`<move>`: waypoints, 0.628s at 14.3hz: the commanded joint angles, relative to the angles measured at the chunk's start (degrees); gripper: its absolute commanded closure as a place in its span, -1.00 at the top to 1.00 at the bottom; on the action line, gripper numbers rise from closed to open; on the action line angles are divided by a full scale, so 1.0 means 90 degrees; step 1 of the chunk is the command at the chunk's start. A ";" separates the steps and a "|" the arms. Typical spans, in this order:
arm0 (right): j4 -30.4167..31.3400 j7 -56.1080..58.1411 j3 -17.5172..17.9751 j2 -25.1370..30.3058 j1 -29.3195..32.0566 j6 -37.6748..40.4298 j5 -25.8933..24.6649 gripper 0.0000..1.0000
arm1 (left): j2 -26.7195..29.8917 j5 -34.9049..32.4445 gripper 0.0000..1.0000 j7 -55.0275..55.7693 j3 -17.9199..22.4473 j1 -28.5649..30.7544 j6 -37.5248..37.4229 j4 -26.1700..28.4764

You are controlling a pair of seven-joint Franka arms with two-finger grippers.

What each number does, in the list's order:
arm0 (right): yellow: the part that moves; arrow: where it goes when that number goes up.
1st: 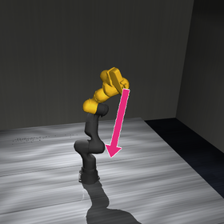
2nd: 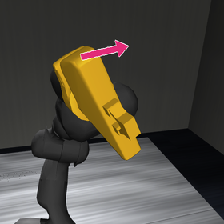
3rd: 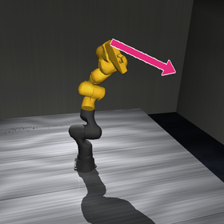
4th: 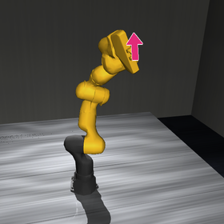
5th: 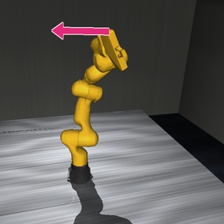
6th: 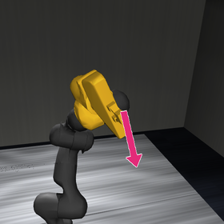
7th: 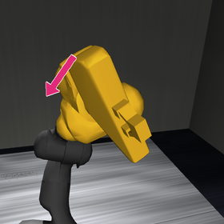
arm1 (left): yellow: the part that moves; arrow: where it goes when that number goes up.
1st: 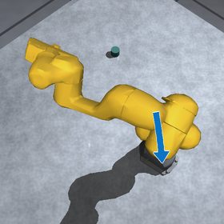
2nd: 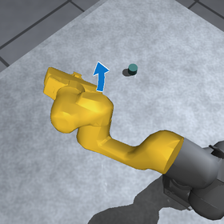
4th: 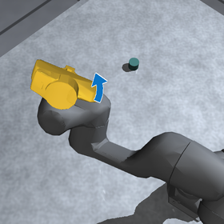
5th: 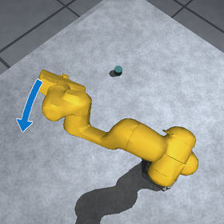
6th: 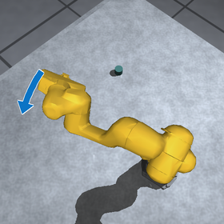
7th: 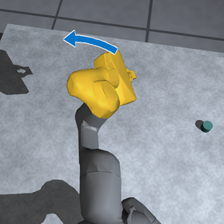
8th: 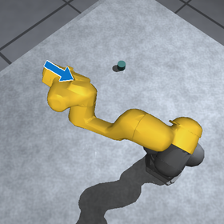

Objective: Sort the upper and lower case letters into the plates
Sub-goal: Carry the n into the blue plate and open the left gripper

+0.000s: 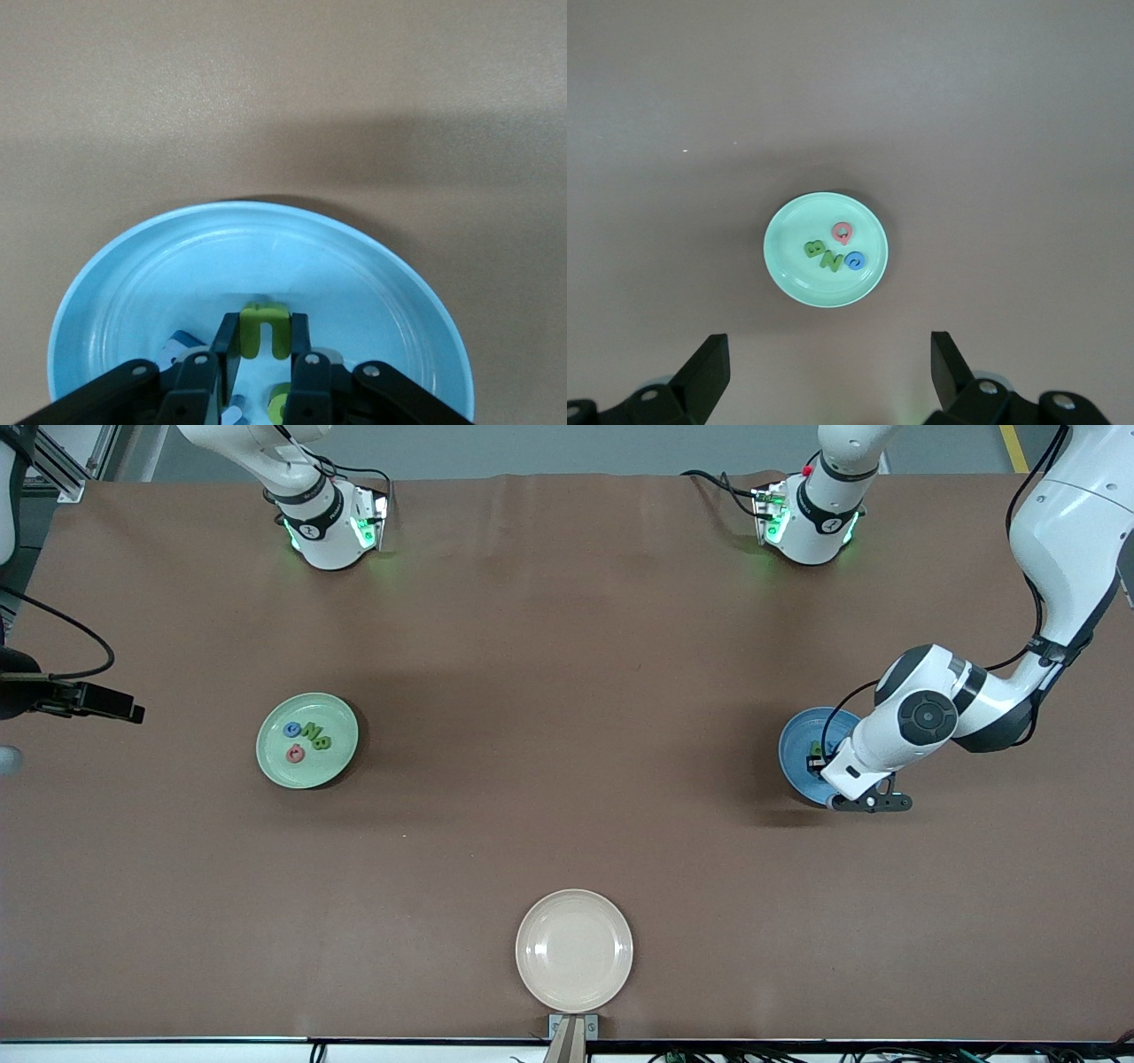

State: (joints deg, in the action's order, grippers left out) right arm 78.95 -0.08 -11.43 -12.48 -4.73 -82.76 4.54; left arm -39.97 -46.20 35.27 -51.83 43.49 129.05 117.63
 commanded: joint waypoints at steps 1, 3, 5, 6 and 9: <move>0.0718 -0.0137 0.0380 0.0653 0.0330 -0.0150 -0.0026 1.00 | 0.0154 -0.0111 0.98 -0.0023 -0.0003 -0.0008 -0.0072 -0.0004; 0.0972 -0.0137 0.0478 0.0868 0.0359 -0.0238 -0.0094 1.00 | 0.0212 -0.0101 1.00 -0.0032 -0.0023 0.0011 -0.0178 -0.0033; 0.1420 -0.0147 0.0644 0.1190 0.0437 -0.0510 -0.0182 1.00 | 0.0271 -0.0033 1.00 -0.0052 -0.0032 0.0011 -0.0257 -0.0092; 0.1597 -0.0157 0.0703 0.1317 0.0457 -0.0608 -0.0221 1.00 | 0.0271 -0.0033 1.00 -0.0052 -0.0042 0.0011 -0.0257 -0.0102; 0.1677 -0.0381 0.0771 0.1494 0.0457 -0.0561 -0.0231 1.00 | 0.0281 -0.0023 1.00 -0.0042 -0.0042 0.0001 -0.0257 -0.0102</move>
State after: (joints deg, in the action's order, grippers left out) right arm 90.48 -1.77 -6.66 -2.68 -2.17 -86.80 3.30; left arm -38.94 -46.23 35.27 -51.98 43.55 127.87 116.51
